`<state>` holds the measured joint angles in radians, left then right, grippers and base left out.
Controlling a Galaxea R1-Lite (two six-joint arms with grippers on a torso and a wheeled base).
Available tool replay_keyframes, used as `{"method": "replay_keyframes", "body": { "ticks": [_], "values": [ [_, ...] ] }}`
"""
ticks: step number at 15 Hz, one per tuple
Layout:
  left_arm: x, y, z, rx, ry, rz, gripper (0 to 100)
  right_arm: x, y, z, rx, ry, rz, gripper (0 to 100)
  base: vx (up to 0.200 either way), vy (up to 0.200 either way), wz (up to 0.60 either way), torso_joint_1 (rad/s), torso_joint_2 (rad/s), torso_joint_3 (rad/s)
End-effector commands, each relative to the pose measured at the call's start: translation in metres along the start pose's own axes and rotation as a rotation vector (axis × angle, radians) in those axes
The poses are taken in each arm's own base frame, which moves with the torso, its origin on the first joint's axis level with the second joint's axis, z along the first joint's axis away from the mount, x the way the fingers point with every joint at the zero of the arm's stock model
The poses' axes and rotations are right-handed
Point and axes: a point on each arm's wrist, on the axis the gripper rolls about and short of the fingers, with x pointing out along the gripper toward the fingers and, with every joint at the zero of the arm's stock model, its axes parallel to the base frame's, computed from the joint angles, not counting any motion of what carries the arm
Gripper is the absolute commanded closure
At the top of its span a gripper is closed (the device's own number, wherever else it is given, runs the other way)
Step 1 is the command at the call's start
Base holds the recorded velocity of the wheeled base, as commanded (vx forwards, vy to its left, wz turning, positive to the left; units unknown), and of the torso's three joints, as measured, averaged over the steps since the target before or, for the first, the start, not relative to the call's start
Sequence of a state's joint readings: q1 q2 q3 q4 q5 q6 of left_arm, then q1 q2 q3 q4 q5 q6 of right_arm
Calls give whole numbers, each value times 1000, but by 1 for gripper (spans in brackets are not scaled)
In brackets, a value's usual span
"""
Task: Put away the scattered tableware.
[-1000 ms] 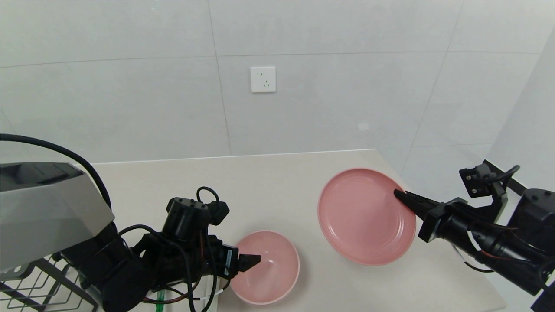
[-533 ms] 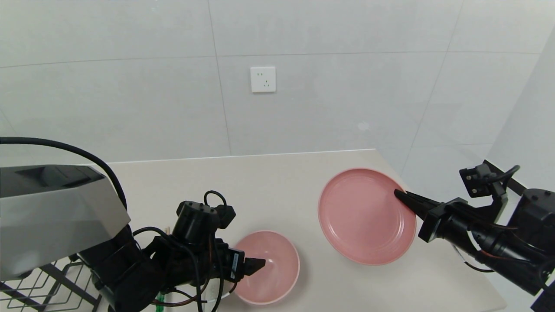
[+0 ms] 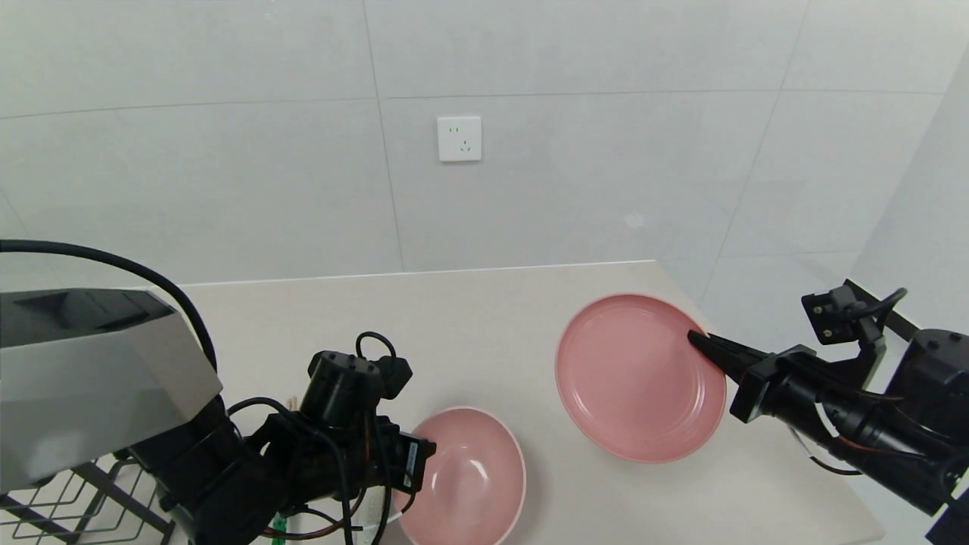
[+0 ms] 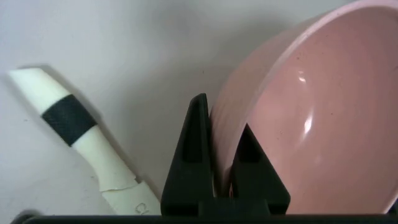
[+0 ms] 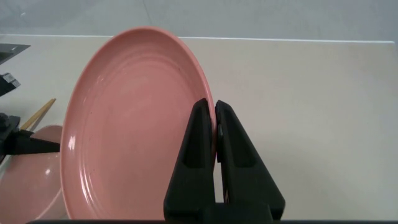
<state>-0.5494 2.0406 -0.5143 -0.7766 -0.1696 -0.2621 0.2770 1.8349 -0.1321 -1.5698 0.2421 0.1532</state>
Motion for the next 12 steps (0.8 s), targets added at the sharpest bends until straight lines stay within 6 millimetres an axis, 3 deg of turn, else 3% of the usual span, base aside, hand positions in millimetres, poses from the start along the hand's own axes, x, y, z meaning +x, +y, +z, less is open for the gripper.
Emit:
{"method": "replay_keyframes", "body": {
  "ticks": [1, 6, 12],
  "values": [
    [-22, -4, 14, 6, -87, -11, 100, 0, 0, -1, 1, 2, 1, 100, 0, 0, 0, 0, 0, 0],
    [-52, -11, 31, 27, -199, -29, 100, 0, 0, 0, -2, -1, 1, 100, 0, 0, 0, 0, 0, 0],
    [-125, -1, 22, -4, -327, 15, 100, 3, -1, 3, -14, -15, 0, 100, 0, 0, 0, 0, 0, 0]
  ]
}}
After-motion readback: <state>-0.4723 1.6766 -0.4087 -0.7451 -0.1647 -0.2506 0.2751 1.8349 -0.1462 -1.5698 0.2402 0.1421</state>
